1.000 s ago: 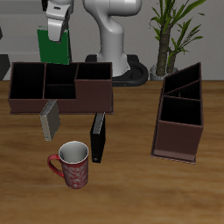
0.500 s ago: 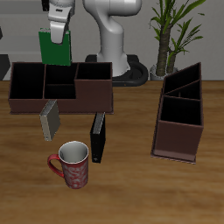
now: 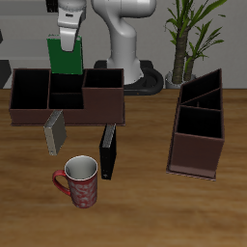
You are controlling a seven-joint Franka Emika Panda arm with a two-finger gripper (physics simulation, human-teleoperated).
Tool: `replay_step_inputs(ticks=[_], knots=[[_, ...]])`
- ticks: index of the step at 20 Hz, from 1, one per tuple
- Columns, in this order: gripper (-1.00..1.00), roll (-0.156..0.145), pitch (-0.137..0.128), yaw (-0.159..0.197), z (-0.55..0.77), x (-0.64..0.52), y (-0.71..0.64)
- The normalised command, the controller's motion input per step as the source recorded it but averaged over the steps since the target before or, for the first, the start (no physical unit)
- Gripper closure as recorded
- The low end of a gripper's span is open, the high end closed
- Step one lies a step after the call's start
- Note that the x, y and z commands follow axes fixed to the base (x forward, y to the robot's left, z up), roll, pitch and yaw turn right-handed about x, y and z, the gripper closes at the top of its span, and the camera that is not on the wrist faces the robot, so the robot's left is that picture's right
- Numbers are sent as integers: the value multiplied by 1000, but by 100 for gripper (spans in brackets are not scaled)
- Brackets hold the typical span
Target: Place the green book into the back desk caddy's back compartment
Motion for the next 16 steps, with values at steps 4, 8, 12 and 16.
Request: replay_step_inputs(ticks=[4, 8, 12, 16], knots=[[100, 21, 27, -6, -103, 67, 96], [100, -9, 21, -2, -113, 37, -57], [100, 13, 15, 1, -83, -82, 15], [100, 16, 18, -1, -74, -97, 41]])
